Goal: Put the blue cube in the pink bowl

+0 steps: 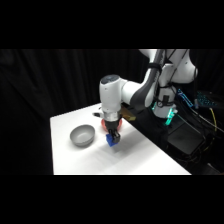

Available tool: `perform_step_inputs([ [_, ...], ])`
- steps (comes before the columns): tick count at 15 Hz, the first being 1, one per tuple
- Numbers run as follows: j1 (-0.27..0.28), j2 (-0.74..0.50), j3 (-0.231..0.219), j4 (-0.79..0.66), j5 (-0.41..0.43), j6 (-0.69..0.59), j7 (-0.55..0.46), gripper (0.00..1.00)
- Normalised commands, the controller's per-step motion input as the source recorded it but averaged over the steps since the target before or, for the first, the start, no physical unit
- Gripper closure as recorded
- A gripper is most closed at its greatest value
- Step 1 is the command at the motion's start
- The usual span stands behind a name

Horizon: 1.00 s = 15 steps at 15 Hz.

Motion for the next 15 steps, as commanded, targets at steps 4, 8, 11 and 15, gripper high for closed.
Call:
perform_step_inputs([
  [4, -0.138, -0.45, 0.078, -0.01, -0.054, -0.36, -0.20, 0.80],
  [8, -0.150, -0.35, 0.092, 0.09, -0.031, -0.38, -0.19, 0.80],
  [11, -0.141, -0.24, 0.089, 0.14, -0.019, -0.33, -0.18, 0.80],
  [15, -0.146, -0.17, 0.064, 0.08, 0.025, -0.22, -0.19, 0.80],
])
